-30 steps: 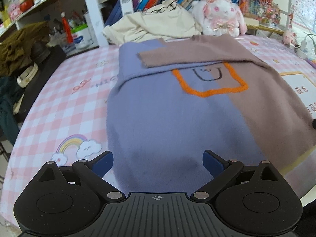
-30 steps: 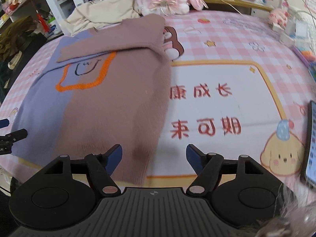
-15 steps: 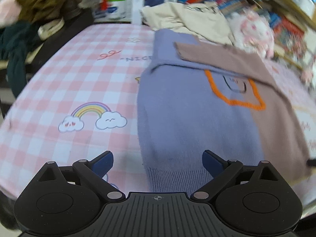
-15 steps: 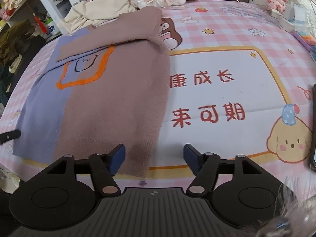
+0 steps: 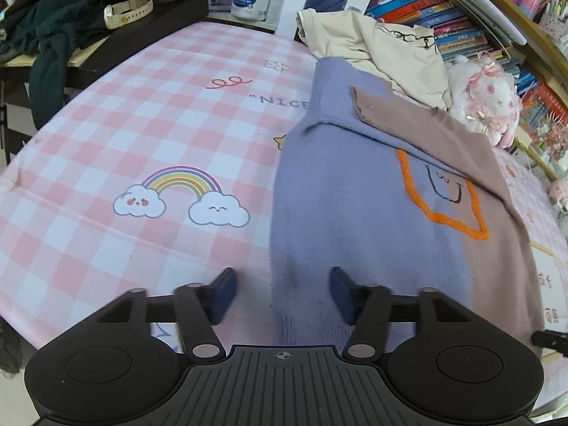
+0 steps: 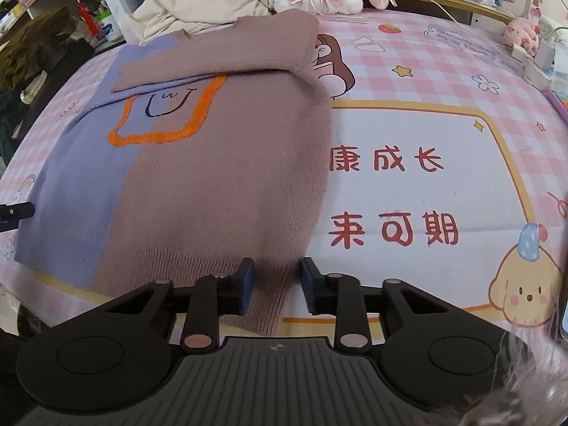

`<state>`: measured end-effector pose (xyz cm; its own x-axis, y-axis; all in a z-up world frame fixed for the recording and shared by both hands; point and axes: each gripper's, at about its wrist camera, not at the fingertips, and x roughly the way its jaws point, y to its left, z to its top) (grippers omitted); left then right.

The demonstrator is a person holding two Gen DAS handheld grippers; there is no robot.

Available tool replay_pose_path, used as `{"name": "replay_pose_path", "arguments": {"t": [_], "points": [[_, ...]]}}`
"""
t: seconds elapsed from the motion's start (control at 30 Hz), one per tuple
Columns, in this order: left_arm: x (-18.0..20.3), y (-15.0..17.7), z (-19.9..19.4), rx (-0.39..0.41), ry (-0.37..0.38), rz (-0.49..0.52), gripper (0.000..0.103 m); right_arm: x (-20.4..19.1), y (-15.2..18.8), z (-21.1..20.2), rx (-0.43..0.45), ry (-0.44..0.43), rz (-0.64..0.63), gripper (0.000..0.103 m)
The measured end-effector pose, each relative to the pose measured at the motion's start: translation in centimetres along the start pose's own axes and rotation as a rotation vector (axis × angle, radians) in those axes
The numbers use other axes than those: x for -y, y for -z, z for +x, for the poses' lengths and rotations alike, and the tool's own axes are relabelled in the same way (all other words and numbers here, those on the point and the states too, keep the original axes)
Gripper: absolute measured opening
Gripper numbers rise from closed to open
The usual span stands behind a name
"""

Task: Fold clothes
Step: 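Grasp the sweater hem with the left gripper while the right gripper grasps the mauve hem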

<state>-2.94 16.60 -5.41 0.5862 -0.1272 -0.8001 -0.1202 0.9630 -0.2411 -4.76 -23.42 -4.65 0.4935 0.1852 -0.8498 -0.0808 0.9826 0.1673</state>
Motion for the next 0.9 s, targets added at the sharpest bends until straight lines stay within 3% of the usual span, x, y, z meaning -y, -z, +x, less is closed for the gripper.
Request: {"name": "replay_pose_path", "arguments": {"t": [0.07, 0.1, 0.2, 0.3, 0.4, 0.57, 0.67, 0.73, 0.9], "points": [[0.0, -0.2, 0.1, -0.008, 0.014, -0.006, 0.026, -0.1, -0.2, 0.1, -0.002, -0.001, 0.004, 0.012], [0.0, -0.3, 0.2, -0.015, 0.020, -0.012, 0.009, -0.1, -0.2, 0.1, -0.002, -0.005, 0.003, 0.010], [0.3, -0.5, -0.1, -0.009, 0.036, -0.006, 0.004, -0.2, -0.5, -0.2, 0.013, -0.020, 0.011, 0.009], [1.5, -0.7, -1.6, 0.067, 0.075, 0.048, 0.005, 0.3, -1.1, -1.6, 0.073, -0.101, 0.079, 0.009], [2.1, -1.1, -1.8, 0.063, 0.132, 0.051, 0.005, 0.6, -1.8, -2.3, 0.102, -0.180, 0.126, 0.009], [1.5, -0.8, -0.7, -0.005, 0.141, 0.015, 0.011, 0.4, -1.9, -1.4, 0.058, -0.161, 0.129, 0.009], [0.8, -0.5, -0.3, -0.045, 0.141, -0.018, 0.021, 1.0, -1.6, -0.8, 0.026, -0.151, 0.158, 0.015], [0.3, -0.1, -0.1, -0.066, 0.149, -0.044, 0.036, 1.6, -1.4, -0.5, 0.008, -0.153, 0.187, 0.017], [-0.3, 0.5, 0.0, -0.068, 0.168, -0.078, 0.038, 2.3, -0.9, 0.4, -0.038, -0.154, 0.220, 0.023]]}}
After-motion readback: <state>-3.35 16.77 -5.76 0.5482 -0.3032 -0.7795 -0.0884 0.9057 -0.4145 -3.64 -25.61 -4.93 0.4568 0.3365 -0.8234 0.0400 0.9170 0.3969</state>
